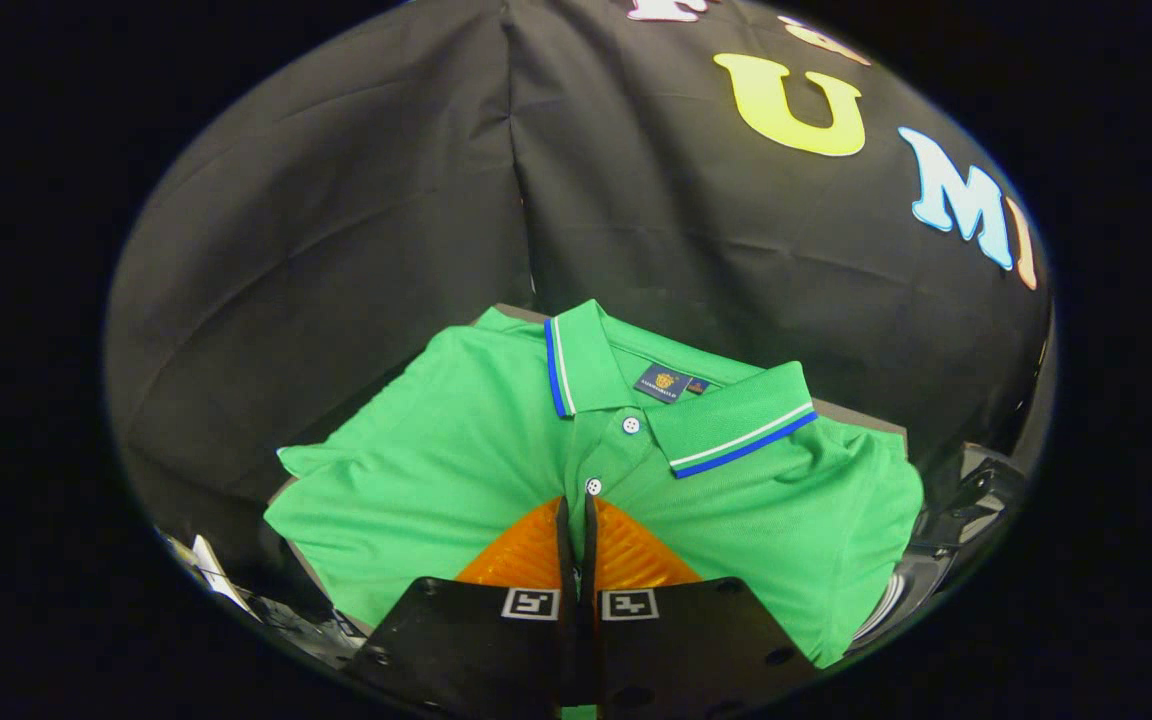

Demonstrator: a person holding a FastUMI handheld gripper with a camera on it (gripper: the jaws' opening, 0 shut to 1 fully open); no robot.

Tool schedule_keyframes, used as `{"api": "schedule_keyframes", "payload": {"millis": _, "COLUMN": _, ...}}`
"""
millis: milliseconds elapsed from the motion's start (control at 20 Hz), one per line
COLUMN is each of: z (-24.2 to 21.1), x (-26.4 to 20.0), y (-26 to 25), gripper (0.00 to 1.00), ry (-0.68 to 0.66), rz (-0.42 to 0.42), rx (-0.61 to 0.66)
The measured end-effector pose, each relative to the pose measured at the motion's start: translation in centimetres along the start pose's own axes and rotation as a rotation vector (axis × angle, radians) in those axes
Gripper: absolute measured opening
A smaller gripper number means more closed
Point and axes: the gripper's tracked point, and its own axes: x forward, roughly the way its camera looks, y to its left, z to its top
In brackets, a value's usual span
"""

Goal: Put the clothes into the washing machine and then close the washing machine lid.

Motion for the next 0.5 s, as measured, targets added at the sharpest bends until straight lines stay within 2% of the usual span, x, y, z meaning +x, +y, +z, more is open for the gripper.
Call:
{"api": "schedule_keyframes", "payload": {"millis": 150, "z": 1.5, "x": -1.9, "y": -0.1, "gripper": 0.01, "ry": -0.084, "rz": 0.044, "rx": 0.067}}
{"api": "schedule_keyframes", "payload": {"millis": 500, "z": 4.0, "x": -5.6, "y": -1.2, "gripper": 0.01, "ry": -0.174, "rz": 0.067, "rx": 0.085}}
